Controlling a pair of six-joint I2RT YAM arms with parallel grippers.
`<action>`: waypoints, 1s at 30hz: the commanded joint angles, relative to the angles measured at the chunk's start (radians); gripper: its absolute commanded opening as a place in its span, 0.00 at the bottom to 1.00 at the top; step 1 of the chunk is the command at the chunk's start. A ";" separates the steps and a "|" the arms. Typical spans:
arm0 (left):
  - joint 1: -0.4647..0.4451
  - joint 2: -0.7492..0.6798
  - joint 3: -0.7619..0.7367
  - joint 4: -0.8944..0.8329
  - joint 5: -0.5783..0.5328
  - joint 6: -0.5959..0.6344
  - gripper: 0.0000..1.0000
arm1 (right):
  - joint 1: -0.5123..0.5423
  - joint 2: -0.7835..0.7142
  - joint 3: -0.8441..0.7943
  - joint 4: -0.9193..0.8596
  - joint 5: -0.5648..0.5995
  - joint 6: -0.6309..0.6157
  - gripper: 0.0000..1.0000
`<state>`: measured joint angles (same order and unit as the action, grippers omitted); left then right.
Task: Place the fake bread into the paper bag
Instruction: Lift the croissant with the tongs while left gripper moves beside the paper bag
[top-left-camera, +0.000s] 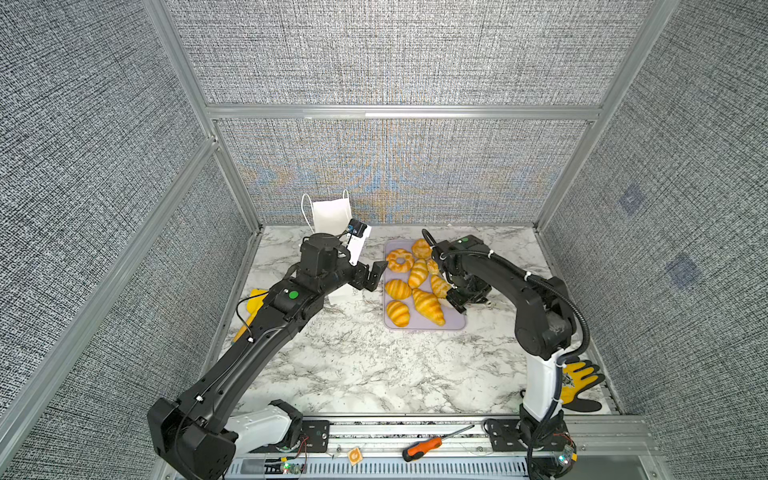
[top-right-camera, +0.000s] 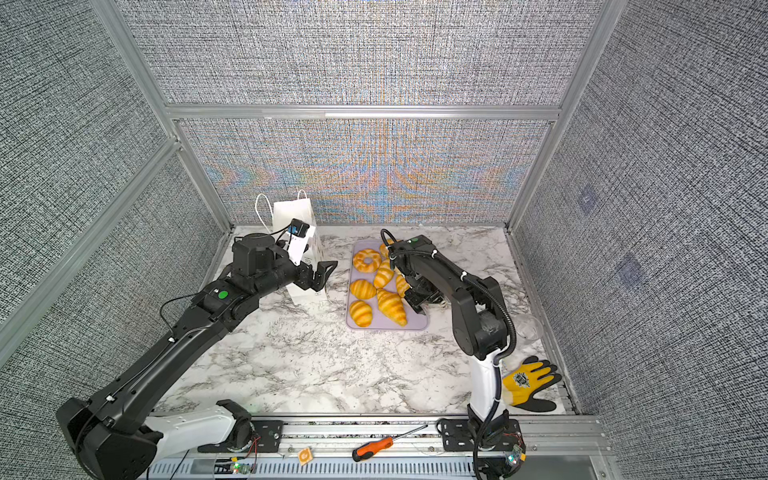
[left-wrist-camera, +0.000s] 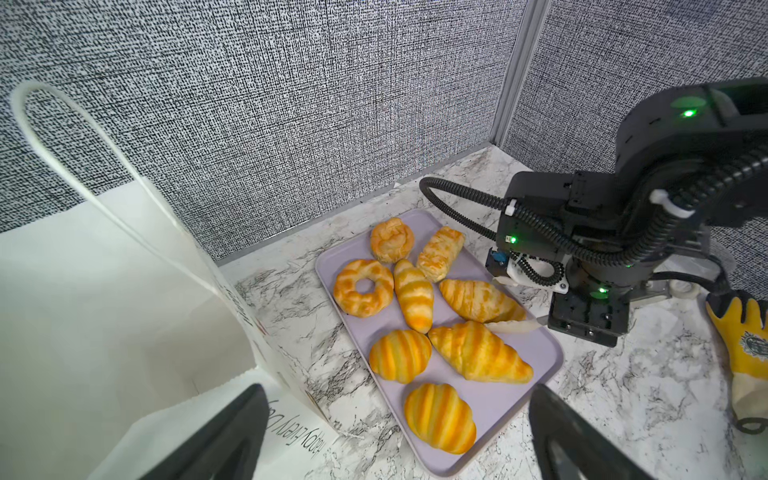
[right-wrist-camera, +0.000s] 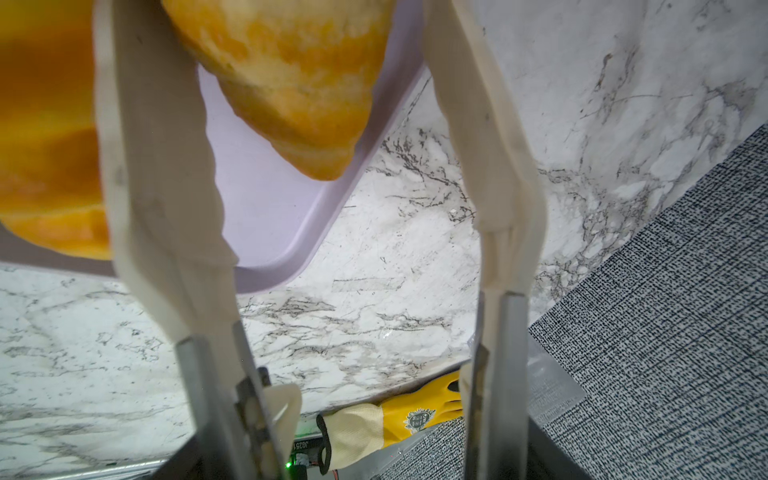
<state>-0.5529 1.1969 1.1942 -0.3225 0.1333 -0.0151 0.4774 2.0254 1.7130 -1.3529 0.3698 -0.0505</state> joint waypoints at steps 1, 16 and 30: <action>0.000 -0.007 0.000 -0.007 0.001 0.008 0.99 | 0.003 0.014 0.024 -0.015 0.002 -0.014 0.74; 0.001 -0.054 -0.007 0.005 -0.056 -0.003 0.99 | -0.003 0.011 0.027 -0.027 -0.021 -0.009 0.57; 0.068 -0.108 0.072 -0.111 -0.396 -0.058 0.99 | -0.028 -0.156 -0.056 0.058 -0.154 0.030 0.44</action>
<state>-0.5049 1.1061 1.2549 -0.4019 -0.1631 -0.0597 0.4515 1.9015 1.6661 -1.3239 0.2680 -0.0429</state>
